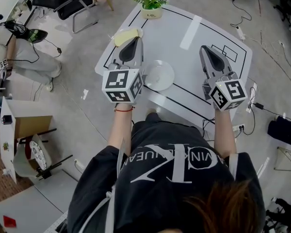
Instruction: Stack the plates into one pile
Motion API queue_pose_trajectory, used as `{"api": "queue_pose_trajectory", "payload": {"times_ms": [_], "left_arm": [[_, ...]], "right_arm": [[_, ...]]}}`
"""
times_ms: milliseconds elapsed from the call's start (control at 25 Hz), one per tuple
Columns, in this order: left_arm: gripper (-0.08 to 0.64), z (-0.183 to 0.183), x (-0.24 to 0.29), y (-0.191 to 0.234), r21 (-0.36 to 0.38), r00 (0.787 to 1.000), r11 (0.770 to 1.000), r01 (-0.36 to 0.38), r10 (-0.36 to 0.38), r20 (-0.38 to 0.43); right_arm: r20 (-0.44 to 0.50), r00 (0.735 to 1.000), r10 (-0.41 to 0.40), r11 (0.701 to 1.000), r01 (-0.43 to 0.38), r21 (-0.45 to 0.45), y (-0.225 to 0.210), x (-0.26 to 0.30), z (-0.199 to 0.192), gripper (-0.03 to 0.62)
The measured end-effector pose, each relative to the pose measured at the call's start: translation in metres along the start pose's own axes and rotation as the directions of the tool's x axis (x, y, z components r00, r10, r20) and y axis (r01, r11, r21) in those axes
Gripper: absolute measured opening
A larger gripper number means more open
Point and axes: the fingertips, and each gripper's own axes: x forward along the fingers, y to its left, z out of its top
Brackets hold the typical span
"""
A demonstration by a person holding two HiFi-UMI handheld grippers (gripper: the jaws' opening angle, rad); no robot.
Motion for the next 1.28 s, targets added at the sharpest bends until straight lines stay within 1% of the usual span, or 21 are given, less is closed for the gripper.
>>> {"api": "queue_pose_trajectory", "payload": {"times_ms": [560,1280], "left_arm": [[0.009,-0.004,0.001,0.002,-0.004,1.0,1.0,0.007,-0.007,-0.013],[0.009,-0.012,0.001,0.017,-0.012,0.999,1.0,-0.026,0.026,-0.041]], "right_arm": [[-0.011,1.0,-0.001,1.0,0.001,0.011,0.001,0.003,-0.005,0.002],[-0.021,0.999,0.034,0.999,-0.033,0.035,0.003,0.019,-0.014,0.002]]}}
